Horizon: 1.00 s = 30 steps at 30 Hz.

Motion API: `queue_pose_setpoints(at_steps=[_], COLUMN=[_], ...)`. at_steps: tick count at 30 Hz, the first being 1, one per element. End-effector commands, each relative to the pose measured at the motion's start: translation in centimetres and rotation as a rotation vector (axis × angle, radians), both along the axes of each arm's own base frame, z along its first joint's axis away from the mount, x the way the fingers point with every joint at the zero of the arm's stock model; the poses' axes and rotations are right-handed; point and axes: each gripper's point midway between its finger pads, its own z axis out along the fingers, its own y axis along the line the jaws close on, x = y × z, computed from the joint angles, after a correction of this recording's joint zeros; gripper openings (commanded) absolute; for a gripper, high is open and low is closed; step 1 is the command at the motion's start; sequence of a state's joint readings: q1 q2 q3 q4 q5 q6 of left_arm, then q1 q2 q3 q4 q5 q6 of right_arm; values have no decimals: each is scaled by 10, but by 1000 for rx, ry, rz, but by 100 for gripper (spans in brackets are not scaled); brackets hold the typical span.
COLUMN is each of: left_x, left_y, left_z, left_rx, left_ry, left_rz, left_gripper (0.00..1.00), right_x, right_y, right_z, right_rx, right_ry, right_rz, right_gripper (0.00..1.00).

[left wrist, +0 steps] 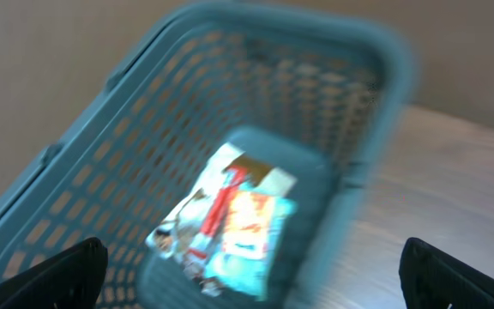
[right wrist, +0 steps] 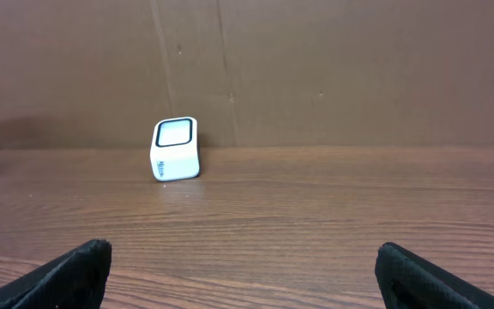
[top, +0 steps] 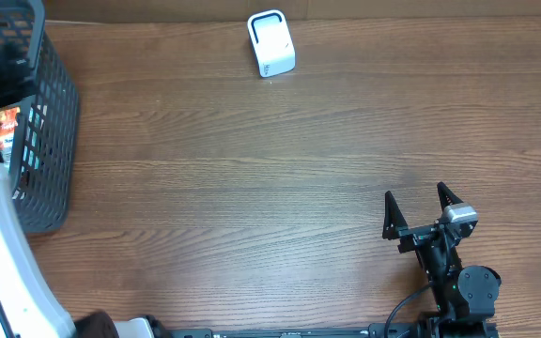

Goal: Scan the item barcode
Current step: 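Reach into the basket and grasp the teal-and-orange snack pack with left gripper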

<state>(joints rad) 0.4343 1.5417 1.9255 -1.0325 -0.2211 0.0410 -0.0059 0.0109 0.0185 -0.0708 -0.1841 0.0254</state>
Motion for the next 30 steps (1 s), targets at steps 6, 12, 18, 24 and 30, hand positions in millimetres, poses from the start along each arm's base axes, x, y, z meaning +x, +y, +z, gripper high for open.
queue_pose_setpoints(at_steps=[6, 12, 18, 24, 30], left_x=[0, -3, 11, 22, 29], left_y=[57, 82, 77, 72, 73], left_z=[-54, -97, -140, -178, -212], left_rx=[-222, -322, -383, -433, -483], left_ry=[25, 86, 179, 259, 313], left_rz=[-49, -68, -158, -203, -213], left_gripper=[100, 100, 100, 100, 100], right_x=[0, 0, 0, 0, 0], right_y=[-1, -1, -1, -1, -1], right_z=[-2, -2, -2, -2, -2], right_rx=[-6, -6, -6, -6, -6], right_ry=[-3, -3, -3, -3, -3], right_rz=[-3, -3, -3, -3, -3], right_gripper=[100, 100, 100, 100, 100])
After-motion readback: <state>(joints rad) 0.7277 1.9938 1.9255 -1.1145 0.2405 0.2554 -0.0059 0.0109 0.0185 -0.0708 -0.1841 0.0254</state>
